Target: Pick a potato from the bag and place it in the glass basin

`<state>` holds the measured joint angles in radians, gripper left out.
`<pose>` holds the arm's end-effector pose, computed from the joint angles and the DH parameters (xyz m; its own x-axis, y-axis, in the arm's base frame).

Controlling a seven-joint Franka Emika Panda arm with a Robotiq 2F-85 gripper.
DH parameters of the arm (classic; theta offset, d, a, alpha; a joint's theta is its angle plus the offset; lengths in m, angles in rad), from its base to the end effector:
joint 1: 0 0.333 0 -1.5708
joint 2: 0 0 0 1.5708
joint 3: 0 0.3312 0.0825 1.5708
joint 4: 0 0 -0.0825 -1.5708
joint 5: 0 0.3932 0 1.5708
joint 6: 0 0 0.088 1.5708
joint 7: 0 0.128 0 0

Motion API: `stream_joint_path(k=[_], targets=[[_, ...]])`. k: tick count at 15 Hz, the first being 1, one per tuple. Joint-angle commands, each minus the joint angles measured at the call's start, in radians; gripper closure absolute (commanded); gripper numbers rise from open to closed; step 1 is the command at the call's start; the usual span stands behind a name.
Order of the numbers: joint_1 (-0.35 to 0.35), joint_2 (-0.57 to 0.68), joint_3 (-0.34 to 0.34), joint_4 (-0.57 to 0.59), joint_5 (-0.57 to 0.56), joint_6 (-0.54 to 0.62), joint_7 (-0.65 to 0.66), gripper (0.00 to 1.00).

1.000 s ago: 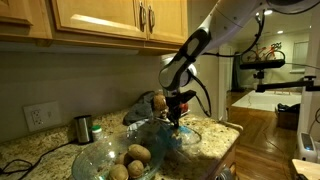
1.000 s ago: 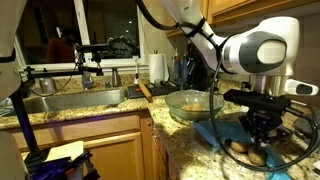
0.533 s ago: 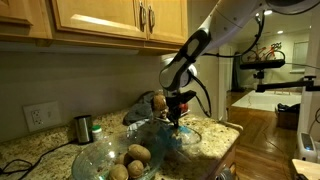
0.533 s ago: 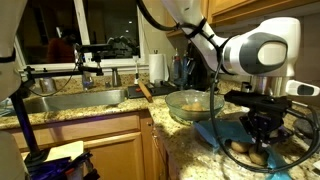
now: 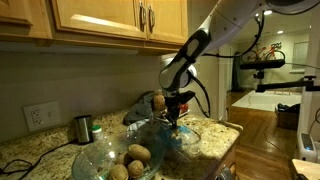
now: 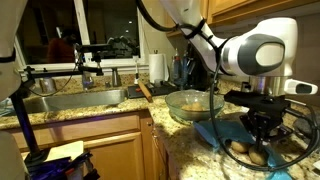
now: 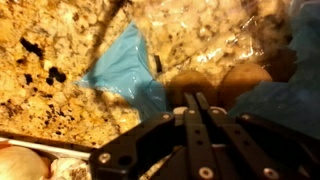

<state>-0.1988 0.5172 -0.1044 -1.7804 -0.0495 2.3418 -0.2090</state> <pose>0.6481 -0.1987 0.2583 0.9987 -0.0445 0.0247 -0.0467 -0.9943 0.0957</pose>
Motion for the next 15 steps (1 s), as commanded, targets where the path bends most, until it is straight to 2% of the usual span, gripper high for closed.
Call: stream_joint_path(k=[1,7,8,10,15], targets=[[-0.009,0.0,0.005,-0.019,0.002,0.033,-0.01,0.94],[-0.01,0.005,0.007,-0.012,0.003,0.036,-0.015,0.93],[-0.009,0.007,0.007,-0.01,0.003,0.034,-0.015,0.71],[-0.009,0.008,0.007,-0.009,0.003,0.033,-0.014,0.67],[-0.008,0.018,0.008,-0.003,0.001,0.036,-0.014,0.36]])
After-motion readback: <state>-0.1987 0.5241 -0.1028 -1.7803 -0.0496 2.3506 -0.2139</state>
